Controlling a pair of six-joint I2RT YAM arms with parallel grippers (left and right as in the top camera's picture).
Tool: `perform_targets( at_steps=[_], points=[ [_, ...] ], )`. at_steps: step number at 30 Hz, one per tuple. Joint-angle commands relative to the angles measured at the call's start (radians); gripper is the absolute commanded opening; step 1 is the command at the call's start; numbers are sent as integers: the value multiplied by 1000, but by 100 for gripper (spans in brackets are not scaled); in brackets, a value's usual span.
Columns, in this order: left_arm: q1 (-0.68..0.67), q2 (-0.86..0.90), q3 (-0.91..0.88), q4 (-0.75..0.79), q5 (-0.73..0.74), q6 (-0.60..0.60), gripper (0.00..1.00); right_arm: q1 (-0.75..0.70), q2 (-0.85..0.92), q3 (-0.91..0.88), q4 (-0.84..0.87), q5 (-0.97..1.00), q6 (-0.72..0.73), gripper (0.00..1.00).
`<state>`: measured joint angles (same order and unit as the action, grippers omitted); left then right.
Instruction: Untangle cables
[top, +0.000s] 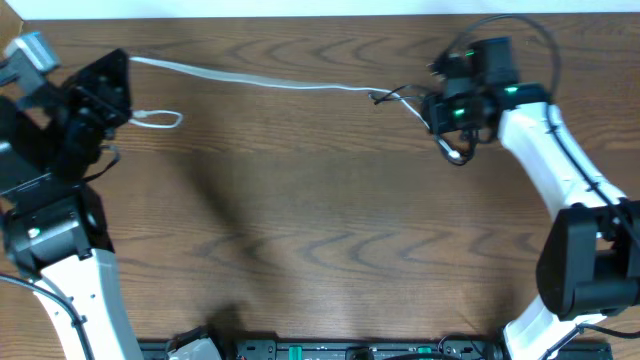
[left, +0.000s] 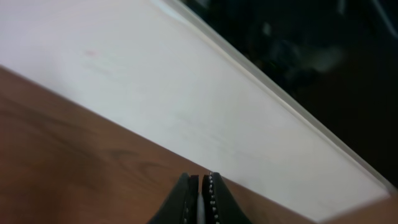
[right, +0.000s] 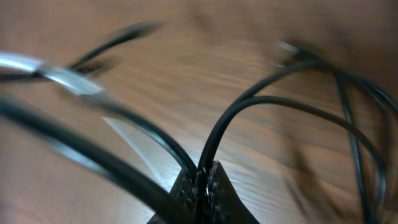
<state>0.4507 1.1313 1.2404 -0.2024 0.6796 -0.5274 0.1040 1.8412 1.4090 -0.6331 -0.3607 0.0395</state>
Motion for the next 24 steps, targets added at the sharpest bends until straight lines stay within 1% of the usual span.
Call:
perform_targets(
  at_steps=[1, 3, 6, 8, 11, 12, 13, 15, 16, 17, 18, 19, 20, 21, 22, 23, 24],
  points=[
    [84, -2, 17, -22, -15, -8, 7, -113, 24, 2, -3, -21, 166, 1],
    [127, 2, 17, -33, -15, -8, 7, -162, 38, 2, 5, -49, 200, 1],
    [190, 14, 17, -43, -14, -9, 7, -227, 63, 2, 14, -123, 211, 1],
    [204, 21, 17, -48, -14, -9, 7, -247, 74, 2, 13, -138, 218, 1],
    [208, 39, 17, -50, -15, -5, 8, -290, 97, 2, 9, -90, 280, 1],
    [208, 47, 17, -51, -14, -5, 7, -302, 103, 2, 9, -109, 282, 1],
    [208, 52, 17, -52, -11, -5, 7, -304, 104, 2, 10, -132, 271, 1],
    [190, 61, 17, -57, -7, -5, 7, -293, 105, 2, 11, -204, 202, 1],
    [179, 63, 17, -59, -6, -5, 7, -286, 105, 2, 13, -224, 180, 3],
    [159, 64, 17, -62, -6, -4, 7, -270, 105, 2, 13, -265, 130, 10],
    [142, 64, 17, -63, -6, -4, 7, -259, 105, 2, 13, -288, 101, 21],
    [119, 64, 17, -62, -1, -3, 7, -240, 105, 2, 11, -316, 58, 44],
    [91, 64, 17, -61, 31, -1, 7, -220, 104, 2, 13, -337, 28, 63],
    [62, 64, 17, -58, 64, -1, 7, -196, 104, 2, 17, -359, -8, 70],
    [18, 64, 17, -60, 103, -1, 8, -166, 101, 6, 17, -384, -48, 88],
    [-18, 64, 17, -65, 122, -1, 7, -146, 97, 14, 11, -385, -48, 99],
    [-45, 64, 17, -66, 130, -2, 7, -135, 90, 23, -4, -394, -49, 99]
  ],
)
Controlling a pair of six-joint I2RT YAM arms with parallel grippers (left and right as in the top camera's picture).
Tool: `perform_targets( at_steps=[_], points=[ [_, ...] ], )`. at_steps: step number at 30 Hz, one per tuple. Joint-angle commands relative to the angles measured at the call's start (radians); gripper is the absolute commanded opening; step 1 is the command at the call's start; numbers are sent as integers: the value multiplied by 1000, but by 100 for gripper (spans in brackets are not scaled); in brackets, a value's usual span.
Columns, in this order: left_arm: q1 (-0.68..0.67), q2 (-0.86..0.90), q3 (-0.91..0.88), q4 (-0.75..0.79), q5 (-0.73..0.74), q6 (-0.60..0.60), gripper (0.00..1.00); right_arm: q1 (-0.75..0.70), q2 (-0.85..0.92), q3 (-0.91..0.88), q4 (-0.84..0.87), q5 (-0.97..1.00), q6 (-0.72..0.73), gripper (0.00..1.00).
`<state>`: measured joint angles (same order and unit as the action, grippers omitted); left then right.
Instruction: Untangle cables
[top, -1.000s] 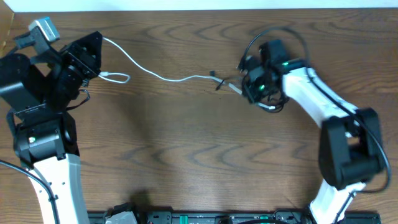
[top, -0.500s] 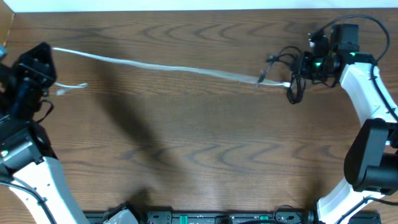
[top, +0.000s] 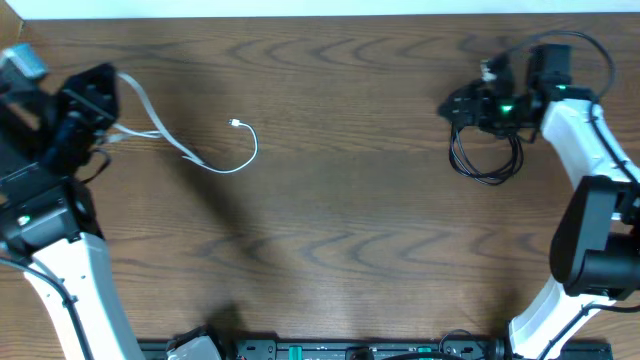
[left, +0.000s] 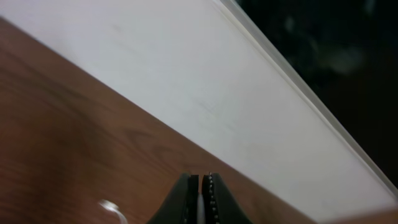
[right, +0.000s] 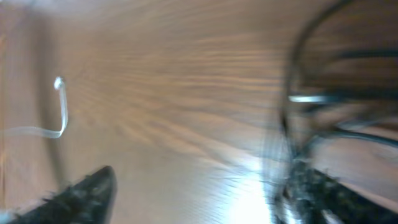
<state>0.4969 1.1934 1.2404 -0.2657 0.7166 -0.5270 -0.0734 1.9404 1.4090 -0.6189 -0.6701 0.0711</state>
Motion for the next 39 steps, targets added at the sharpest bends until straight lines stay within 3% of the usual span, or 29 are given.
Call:
perform_targets(
  at_steps=[1, 6, 13, 20, 22, 26, 28, 32, 36, 37, 39],
  points=[
    [-127, 2, 17, -2, 114, -6, 8, 57, -27, 43, -62, -105, -113, 99],
    [-259, 2, 17, 2, 224, -80, 8, 89, -167, 102, -241, -240, -377, 99],
    [-304, 2, 17, 24, 235, -142, 7, 210, -301, 102, -236, -257, -466, 99],
    [-303, 2, 17, 161, 233, -300, 7, 407, -249, 99, -127, -367, -503, 98],
    [-303, 2, 17, 187, 233, -352, 7, 470, -198, 99, -19, -506, -501, 98],
    [-303, 2, 17, 186, 233, -373, 7, 552, -134, 99, 147, -537, -418, 96],
    [-304, 2, 17, 185, 234, -373, 7, 616, -92, 99, 269, -513, -336, 88],
    [-308, 2, 17, 185, 234, -373, 8, 676, -72, 99, 355, -438, -225, 68],
    [-308, 2, 17, 185, 233, -373, 8, 697, -72, 99, 392, -393, -154, 15],
    [-308, 2, 17, 185, 233, -373, 8, 697, -72, 99, 393, -389, -150, 6],
    [-308, 2, 17, 185, 233, -373, 8, 694, -72, 99, 392, -359, -118, 1]
  ],
)
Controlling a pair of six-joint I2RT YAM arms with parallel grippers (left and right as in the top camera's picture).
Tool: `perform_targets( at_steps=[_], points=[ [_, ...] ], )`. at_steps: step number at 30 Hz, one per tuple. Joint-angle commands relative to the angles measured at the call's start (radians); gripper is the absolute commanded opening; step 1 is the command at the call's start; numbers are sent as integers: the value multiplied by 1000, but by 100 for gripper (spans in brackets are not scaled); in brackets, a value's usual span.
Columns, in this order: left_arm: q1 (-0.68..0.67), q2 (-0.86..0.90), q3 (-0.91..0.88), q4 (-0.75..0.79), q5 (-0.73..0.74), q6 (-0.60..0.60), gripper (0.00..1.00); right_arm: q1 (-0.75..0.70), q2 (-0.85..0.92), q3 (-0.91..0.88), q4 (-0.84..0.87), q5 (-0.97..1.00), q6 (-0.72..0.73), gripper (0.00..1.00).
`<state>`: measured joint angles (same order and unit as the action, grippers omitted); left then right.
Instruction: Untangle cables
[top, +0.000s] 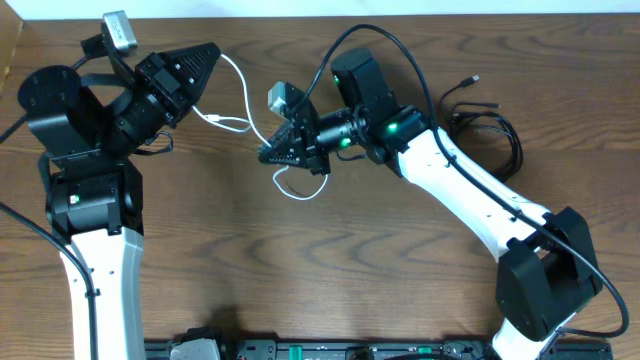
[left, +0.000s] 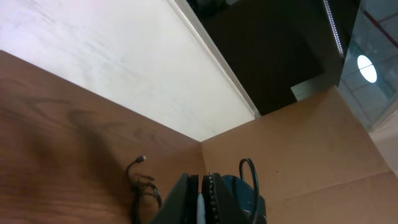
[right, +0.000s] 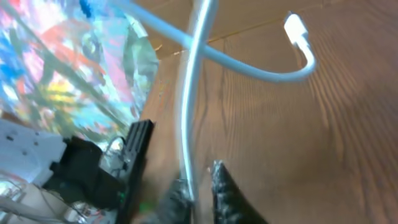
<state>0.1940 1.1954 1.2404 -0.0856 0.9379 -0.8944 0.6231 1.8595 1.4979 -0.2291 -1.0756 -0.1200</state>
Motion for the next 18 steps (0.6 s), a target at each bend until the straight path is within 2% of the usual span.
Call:
perform_targets(
  at_steps=[1, 4, 8, 9, 12, 16, 18],
  points=[
    [-5, 0, 17, 5, 12, -5, 9, -7, 9, 10, 2, 64, 92, 1],
    [-5, 0, 16, 5, 12, -4, 31, -41, -6, 11, 0, 108, 163, 1],
    [-5, 0, 16, -18, 11, 13, 75, -116, -61, 14, -22, 188, 217, 1],
    [-5, 1, 16, -35, 11, 37, 81, -148, -87, 14, -22, 214, 225, 1],
    [-5, 1, 11, -89, 11, 96, 87, -228, -145, 25, -20, 283, 278, 1],
    [-5, 8, 11, -203, 11, 193, 86, -355, -207, 56, 16, 344, 352, 1],
    [-9, 13, 11, -281, -16, 280, 86, -468, -231, 95, 49, 348, 373, 1]
  ],
)
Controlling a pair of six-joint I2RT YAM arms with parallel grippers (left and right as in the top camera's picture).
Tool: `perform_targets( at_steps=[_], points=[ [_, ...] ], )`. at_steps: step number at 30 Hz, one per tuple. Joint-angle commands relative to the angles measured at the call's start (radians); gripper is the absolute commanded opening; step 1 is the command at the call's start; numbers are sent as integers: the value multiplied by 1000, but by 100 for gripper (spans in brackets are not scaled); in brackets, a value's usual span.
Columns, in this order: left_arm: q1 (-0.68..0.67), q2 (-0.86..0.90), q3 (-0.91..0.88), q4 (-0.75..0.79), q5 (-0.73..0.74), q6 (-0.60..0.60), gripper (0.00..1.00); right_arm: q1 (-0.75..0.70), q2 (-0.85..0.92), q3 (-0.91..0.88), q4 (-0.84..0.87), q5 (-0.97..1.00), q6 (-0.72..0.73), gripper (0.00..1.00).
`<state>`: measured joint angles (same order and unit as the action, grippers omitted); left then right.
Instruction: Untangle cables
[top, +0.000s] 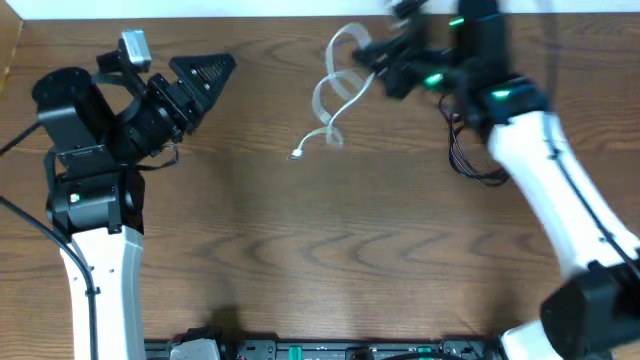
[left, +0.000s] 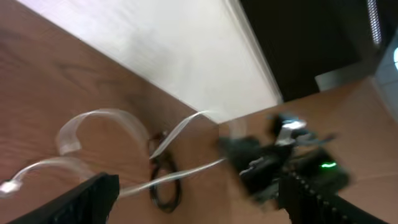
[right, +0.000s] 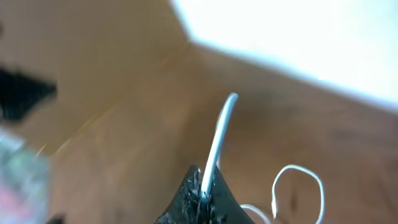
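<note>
A white cable (top: 318, 92) hangs in loose loops over the back middle of the table, its connector end (top: 298, 153) touching the wood. My right gripper (top: 378, 58) is raised at the back and shut on that cable (right: 217, 137), as the right wrist view (right: 202, 183) shows. A black cable (top: 470, 165) lies coiled on the table at the right, partly under the right arm, apart from the white one. My left gripper (top: 195, 85) is at the left, open with nothing in it (left: 199, 208); the left wrist view shows the white loops (left: 99, 115) and the black coil (left: 163, 180).
The brown wooden table (top: 320, 260) ends at a white board along its back edge (top: 200, 8). Cardboard (left: 348, 124) stands beyond the table's right end. A strip of equipment (top: 330, 350) runs along the front edge.
My left gripper was shut on the white cable and is now open, having let it go. My right gripper has moved from the table's middle to the back, with the white cable in it.
The white cable was stretched from my left gripper to the black tangle held by my right gripper. Then it lay loose near the left, and the right gripper was open by the black coil. Later both grippers were on the white cable; now only the right holds it.
</note>
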<state>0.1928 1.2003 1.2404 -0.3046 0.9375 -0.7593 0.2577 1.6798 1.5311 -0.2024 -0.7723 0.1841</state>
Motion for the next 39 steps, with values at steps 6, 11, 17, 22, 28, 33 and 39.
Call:
perform_targets(
  at_steps=[6, 11, 17, 22, 28, 33, 39],
  points=[
    [-59, 23, 7, -252, -218, 282, 87, -380, -52, 159, 130, 66, 219, 1],
    [-118, 74, 7, -294, -274, 338, 86, -596, -44, 163, 187, 286, 317, 1],
    [-207, 157, 7, -305, -277, 385, 86, -717, 79, 163, 245, 485, 101, 1],
    [-283, 198, 7, -309, -323, 407, 86, -748, 238, 163, 320, 539, 29, 1],
    [-409, 243, 7, -309, -381, 408, 87, -788, 467, 163, 421, 757, 31, 1],
    [-515, 253, 7, -304, -517, 407, 86, -848, 514, 163, 391, 774, 55, 1],
    [-568, 253, 7, -255, -543, 407, 86, -918, 514, 228, 312, 749, 54, 1]
  ],
)
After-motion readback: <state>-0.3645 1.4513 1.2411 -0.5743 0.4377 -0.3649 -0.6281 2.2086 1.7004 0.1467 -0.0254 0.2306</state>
